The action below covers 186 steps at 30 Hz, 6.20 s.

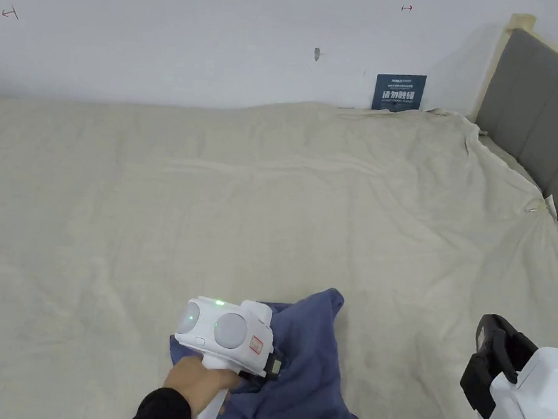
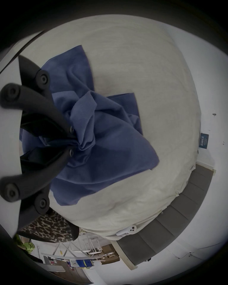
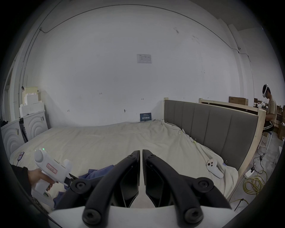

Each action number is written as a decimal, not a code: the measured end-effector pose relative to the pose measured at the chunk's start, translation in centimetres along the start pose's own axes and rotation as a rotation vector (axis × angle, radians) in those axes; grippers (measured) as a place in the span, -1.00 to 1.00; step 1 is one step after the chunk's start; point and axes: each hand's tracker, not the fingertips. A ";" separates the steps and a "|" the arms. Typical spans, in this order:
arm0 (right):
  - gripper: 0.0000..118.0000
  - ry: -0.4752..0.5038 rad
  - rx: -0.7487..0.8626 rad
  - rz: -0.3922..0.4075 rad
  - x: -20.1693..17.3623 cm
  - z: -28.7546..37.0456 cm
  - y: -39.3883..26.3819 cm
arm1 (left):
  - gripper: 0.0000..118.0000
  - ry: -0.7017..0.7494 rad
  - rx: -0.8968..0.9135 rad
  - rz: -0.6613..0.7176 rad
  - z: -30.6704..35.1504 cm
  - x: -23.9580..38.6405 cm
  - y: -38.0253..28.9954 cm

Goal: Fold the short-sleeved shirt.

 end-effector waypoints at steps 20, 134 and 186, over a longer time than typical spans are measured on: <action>-0.94 0.052 0.054 0.019 -8.1 2.7 3.2 | 0.96 0.099 0.667 -0.032 19.7 0.8 -4.7; -0.91 0.272 -0.740 -0.027 -15.2 -28.0 -7.1 | -0.98 0.026 0.300 0.301 12.7 -7.5 -13.9; -0.91 0.198 -0.103 -0.163 -11.4 -30.6 20.2 | -0.98 0.327 0.851 0.296 35.2 -23.0 15.0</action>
